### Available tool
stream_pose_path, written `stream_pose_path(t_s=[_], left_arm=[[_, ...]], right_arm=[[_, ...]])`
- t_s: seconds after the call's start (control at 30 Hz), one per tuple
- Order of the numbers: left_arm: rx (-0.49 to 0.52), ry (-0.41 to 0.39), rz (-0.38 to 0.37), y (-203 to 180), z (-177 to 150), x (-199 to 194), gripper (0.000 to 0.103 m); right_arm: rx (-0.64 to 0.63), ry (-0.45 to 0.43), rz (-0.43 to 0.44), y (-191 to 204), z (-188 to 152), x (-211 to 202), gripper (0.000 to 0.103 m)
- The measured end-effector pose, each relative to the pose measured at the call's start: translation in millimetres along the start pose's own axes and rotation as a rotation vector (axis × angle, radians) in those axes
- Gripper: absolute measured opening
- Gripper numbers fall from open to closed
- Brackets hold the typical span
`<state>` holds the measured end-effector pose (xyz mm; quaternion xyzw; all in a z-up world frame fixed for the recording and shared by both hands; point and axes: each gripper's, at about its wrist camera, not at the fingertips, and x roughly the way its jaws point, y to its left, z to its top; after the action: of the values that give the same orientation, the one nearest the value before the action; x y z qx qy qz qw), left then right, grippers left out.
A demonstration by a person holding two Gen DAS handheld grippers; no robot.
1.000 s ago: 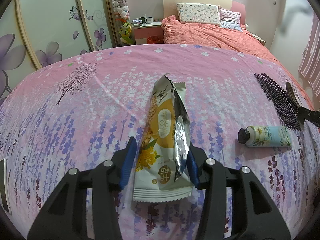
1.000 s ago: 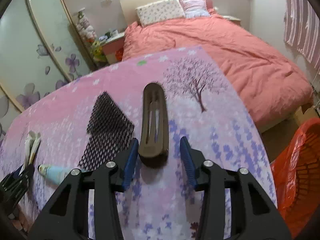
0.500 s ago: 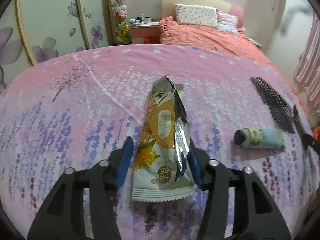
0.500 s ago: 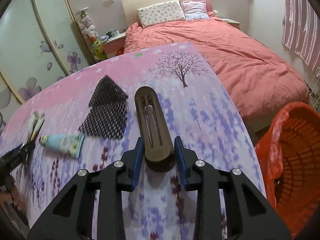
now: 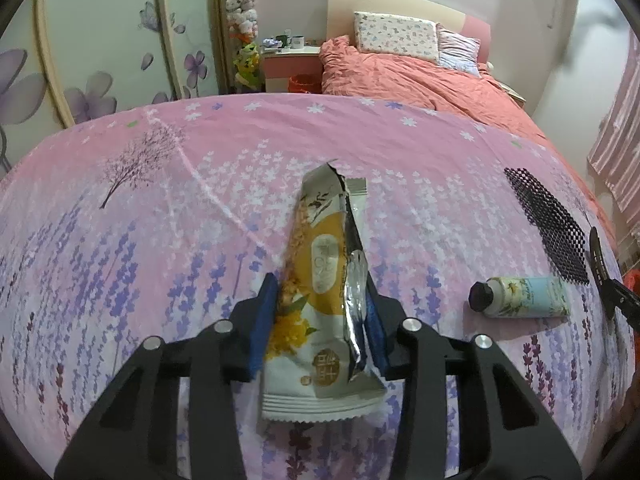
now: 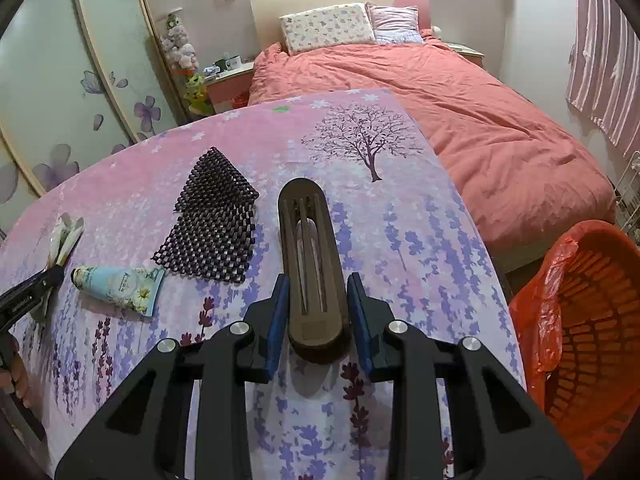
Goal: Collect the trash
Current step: 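Carry the wrapper and comb over the orange basket and open both grippers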
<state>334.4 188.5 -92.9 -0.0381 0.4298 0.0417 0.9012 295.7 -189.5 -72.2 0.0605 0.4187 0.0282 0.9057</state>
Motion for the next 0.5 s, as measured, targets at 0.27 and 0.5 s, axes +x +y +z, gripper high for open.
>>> stream_pose_path(t_s=[0.27, 0.5], left_arm=[[0.025, -0.041, 0.015, -6.1, -4.7, -19.0, 0.037], [0.047, -0.088, 0.000, -22.5, -6.0, -56.2, 0.037]], right_arm=[[0.012, -0.046, 0.010, -4.7, -11.9, -24.9, 0.030], [0.021, -0.110, 0.028, -9.3, -12.6, -68.8, 0.030]])
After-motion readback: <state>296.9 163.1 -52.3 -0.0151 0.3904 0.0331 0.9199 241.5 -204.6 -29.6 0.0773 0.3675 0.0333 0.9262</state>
